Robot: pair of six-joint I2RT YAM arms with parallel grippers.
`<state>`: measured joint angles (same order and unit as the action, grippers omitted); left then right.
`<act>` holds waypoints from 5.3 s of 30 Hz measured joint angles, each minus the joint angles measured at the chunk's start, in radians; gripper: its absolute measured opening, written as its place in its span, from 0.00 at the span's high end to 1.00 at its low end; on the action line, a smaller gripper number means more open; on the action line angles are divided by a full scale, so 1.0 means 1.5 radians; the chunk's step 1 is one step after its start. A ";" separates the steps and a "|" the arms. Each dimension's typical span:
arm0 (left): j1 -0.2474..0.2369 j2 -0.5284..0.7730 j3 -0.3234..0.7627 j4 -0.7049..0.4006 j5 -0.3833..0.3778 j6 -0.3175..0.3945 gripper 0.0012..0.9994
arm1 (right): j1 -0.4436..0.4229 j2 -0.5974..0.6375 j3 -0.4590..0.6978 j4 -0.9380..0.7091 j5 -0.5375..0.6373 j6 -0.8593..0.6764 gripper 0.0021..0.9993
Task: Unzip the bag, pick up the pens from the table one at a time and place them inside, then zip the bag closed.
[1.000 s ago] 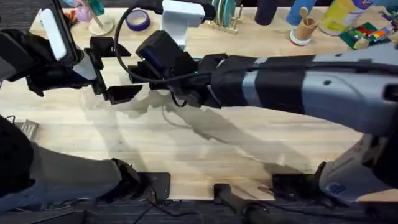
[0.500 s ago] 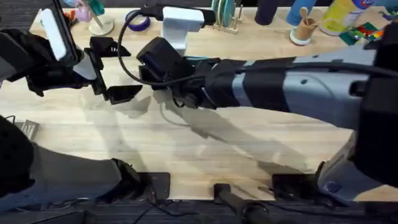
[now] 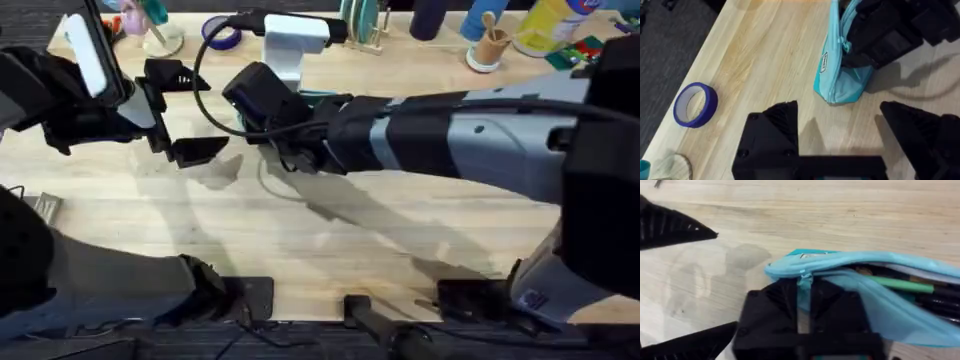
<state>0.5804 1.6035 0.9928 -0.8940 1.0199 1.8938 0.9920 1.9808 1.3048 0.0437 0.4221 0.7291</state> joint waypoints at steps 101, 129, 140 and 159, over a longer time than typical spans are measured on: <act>-0.104 0.143 0.003 0.065 0.145 -0.021 0.96 | -0.018 -0.099 -0.005 -0.060 -0.028 -0.033 0.97; -0.113 0.143 0.003 0.065 0.151 -0.021 0.96 | -0.085 -0.117 -0.005 -0.130 -0.095 -0.048 0.97; -0.118 0.143 0.003 0.065 0.155 -0.021 0.96 | -0.137 -0.122 -0.005 -0.170 -0.122 -0.048 0.97; -0.119 0.143 0.003 0.057 0.167 -0.022 0.96 | -0.288 -0.143 -0.005 -0.276 -0.126 -0.085 0.97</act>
<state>0.4015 1.8187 0.9974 -0.8085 1.2702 1.8614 0.5595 1.7664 1.2968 -0.3704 0.2333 0.6009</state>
